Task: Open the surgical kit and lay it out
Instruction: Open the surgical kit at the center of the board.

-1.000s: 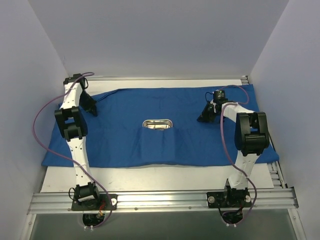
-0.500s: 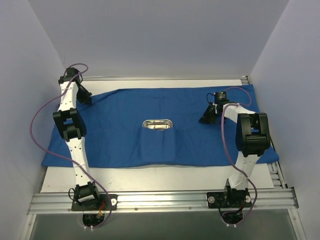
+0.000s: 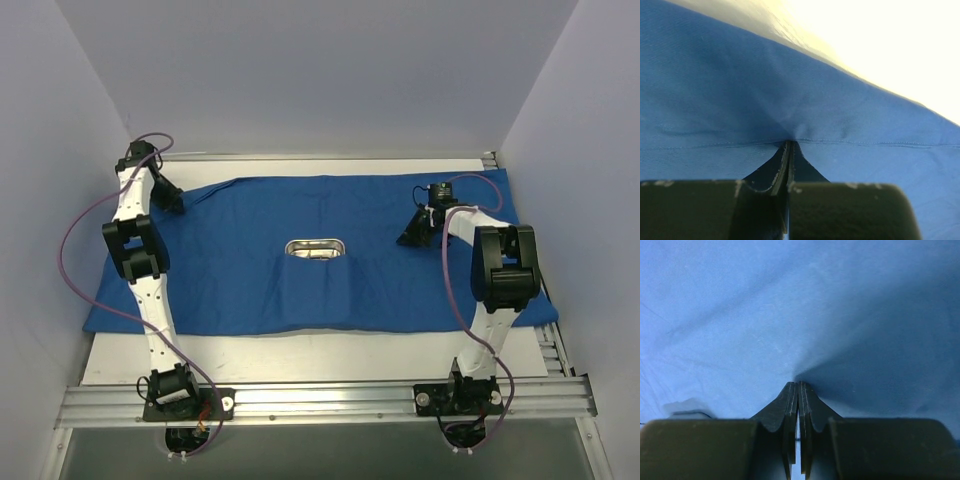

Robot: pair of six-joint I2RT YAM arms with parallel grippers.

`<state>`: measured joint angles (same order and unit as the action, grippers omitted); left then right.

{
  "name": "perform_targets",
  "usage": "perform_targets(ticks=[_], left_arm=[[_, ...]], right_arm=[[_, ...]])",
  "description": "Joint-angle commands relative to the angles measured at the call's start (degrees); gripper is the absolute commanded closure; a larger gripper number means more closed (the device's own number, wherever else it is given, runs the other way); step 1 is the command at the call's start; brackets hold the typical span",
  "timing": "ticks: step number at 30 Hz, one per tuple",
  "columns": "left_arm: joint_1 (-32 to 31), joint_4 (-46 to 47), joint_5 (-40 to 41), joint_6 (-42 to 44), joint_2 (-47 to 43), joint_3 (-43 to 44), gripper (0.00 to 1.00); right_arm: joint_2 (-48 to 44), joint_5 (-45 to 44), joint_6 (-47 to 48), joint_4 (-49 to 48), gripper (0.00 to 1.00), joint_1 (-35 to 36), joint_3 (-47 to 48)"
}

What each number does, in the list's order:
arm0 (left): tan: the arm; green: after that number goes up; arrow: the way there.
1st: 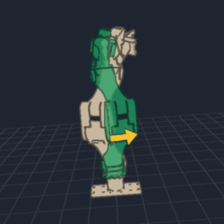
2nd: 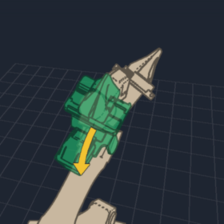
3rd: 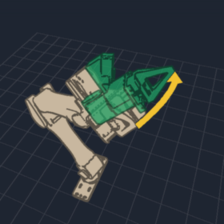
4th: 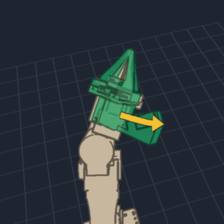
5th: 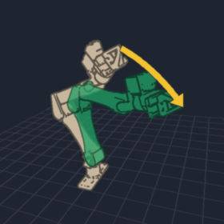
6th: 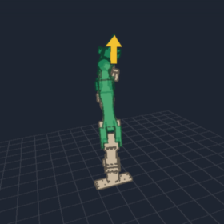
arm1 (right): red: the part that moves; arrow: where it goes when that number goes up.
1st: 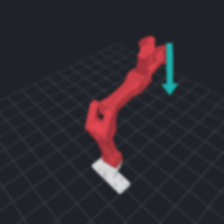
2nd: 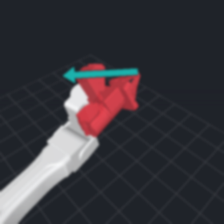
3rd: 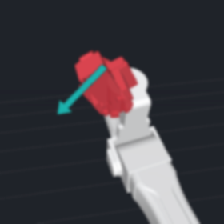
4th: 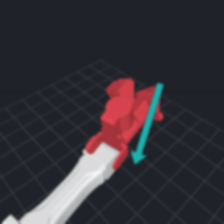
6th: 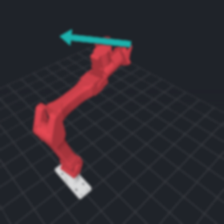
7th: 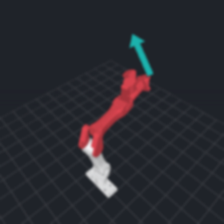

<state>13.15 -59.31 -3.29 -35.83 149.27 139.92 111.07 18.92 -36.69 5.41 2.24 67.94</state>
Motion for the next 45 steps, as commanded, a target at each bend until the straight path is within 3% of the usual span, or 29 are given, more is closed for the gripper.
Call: perform_targets(ticks=[1, 12, 21, 28, 33, 38, 41, 45], left_arm=[[-0.8, -0.6, -1.3, -1.1, 0.5, 1.8, 0.98], [1.2, 1.1, -2.5, -3.0, 4.7, 5.9, 0.98], [2.1, 22.0, -12.3, -5.0, 6.3, 7.6, 0.98], [4.3, 36.9, -12.4, -12.8, 14.3, 17.4, 0.98], [6.8, 47.4, -13.1, -18.6, 14.0, 22.3, 0.98], [6.4, 44.2, -10.2, -14.0, 1.6, 14.2, 0.97], [5.2, 37.0, -11.3, -11.4, -2.1, 9.4, 0.98], [2.9, 19.9, -12.9, -6.3, -1.8, 8.6, 0.98]], right_arm=[[3.5, -1.9, 0.5, 4.3, 1.00, 1.6, 0.3], [3.0, -2.9, 0.5, 4.9, 1.00, 2.1, -2.4], [5.9, -2.3, -0.3, 3.4, 1.00, 1.8, -3.9], [7.3, -2.4, 0.4, 3.0, 1.00, 2.1, -3.8], [8.9, -1.9, 0.2, 1.3, 1.00, 3.0, -2.5], [10.4, -1.3, -0.7, 1.6, 1.00, 3.6, 1.7], [11.1, -1.0, -0.2, 3.2, 1.00, 4.4, 5.9], [10.5, -0.3, -0.8, 2.9, 1.00, 5.2, 6.7]])
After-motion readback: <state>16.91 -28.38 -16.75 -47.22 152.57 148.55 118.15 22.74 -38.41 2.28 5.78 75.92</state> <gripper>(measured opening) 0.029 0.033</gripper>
